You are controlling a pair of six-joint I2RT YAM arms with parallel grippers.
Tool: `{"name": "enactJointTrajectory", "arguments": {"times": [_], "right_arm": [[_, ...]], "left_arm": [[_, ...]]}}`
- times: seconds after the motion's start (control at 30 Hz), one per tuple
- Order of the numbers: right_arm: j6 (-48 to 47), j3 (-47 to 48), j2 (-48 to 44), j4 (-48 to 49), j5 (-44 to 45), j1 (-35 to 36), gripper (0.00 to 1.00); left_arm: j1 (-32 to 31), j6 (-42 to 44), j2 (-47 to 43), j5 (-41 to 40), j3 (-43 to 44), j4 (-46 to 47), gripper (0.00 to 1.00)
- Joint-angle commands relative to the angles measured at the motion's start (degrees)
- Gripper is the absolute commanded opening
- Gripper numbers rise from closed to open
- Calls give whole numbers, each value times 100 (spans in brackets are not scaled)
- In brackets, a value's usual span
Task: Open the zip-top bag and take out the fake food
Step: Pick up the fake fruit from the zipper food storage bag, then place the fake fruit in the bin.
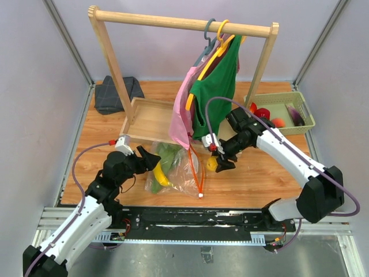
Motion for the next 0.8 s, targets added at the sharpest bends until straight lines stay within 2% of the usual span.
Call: {"name": "enactJointTrajectory", "arguments": {"times": [0.0,0.5,0.77], "right_arm": [[-331,-141,-201,-452,-297,-303,32],[-776,-127,-348,-1120,-639,-1717,31],[-912,-103,-418,-1293,-763,-2629,32]], "left_arm": [[-10,1,-95,-38,-6,406,77],[-7,-168,-159,34,-265,868,98],[-8,-131,-227,-29,-300,817,99]]}}
